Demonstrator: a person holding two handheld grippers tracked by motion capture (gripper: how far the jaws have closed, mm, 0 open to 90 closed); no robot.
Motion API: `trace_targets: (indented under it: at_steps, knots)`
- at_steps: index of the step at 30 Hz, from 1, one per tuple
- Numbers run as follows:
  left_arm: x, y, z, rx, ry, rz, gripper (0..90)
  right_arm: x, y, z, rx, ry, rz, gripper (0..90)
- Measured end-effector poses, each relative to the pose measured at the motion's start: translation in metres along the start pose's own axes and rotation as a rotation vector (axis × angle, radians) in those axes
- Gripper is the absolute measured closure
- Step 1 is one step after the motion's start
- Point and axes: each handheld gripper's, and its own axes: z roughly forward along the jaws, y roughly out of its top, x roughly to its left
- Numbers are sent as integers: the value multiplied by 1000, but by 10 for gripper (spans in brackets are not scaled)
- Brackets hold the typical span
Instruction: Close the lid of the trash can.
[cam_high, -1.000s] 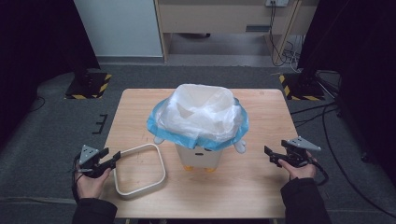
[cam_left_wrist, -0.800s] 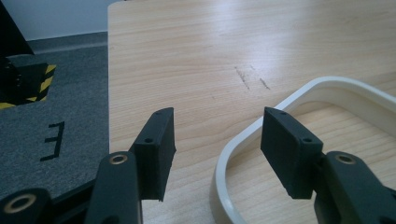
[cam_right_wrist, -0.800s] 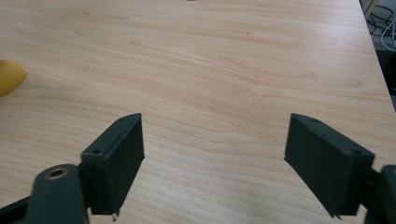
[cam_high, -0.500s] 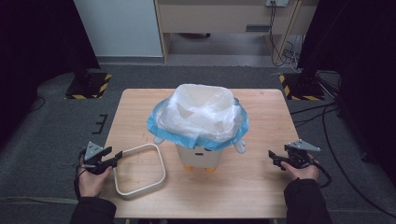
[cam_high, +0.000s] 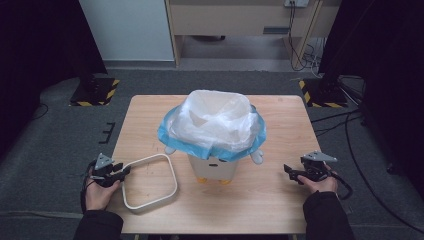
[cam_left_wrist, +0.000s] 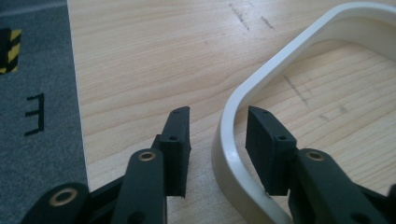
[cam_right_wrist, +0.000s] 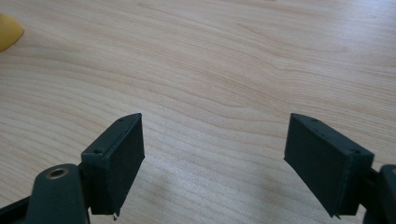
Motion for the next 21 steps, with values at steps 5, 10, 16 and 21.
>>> trace_targets:
  at_steps: [5, 10, 16, 21]
  knots:
    - [1, 2, 2, 14, -28, -61, 741, 1, 0, 2, 8, 0, -13, 188]
    - [0, 4, -2, 20, 3, -85, 755, 0, -4, 5, 33, -4, -6, 185]
    - [3, 6, -14, -48, 35, -118, 793, -2, -9, 8, 67, -16, -14, 174]
    - [4, 7, -19, -89, 63, -152, 796, -2, -10, 11, 73, -22, -19, 153]
